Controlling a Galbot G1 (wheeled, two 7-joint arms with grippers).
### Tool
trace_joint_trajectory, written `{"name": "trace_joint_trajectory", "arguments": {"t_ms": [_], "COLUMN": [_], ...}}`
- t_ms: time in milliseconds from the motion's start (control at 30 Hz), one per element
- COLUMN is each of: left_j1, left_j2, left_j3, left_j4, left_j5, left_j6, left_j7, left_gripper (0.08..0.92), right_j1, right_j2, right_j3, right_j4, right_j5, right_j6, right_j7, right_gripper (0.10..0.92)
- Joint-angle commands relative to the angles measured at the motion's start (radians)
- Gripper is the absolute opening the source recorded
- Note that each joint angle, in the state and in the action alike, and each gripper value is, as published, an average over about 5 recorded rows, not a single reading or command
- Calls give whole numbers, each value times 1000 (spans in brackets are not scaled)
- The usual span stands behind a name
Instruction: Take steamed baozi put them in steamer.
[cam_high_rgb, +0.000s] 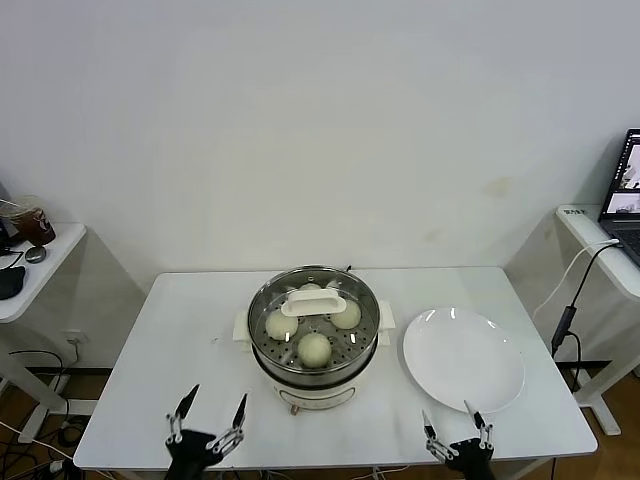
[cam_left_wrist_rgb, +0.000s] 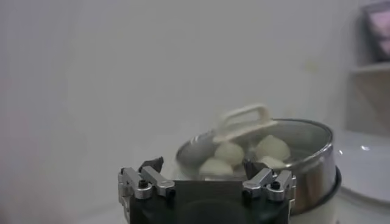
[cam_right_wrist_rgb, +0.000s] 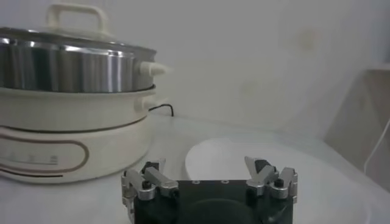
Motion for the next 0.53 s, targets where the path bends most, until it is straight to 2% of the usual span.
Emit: {"name": "trace_joint_trajectory", "arguments": {"t_ms": [33,533], "left_j1": [136,131], "left_j2": [-60,-78], "left_j3": [-83,-96], "left_j4": [134,160], "left_j5": [-134,-97], "left_j6": [-173,-154], "left_j7": [15,37], "left_gripper": [823,823], "right_j1": [-80,-82], "right_j2": [-51,-55], "right_j3": [-19,-23], "right_j4": [82,74], "right_j5": [72,52], "right_j6": [-33,-28], "right_j7": [17,12], "right_gripper": [823,823]}}
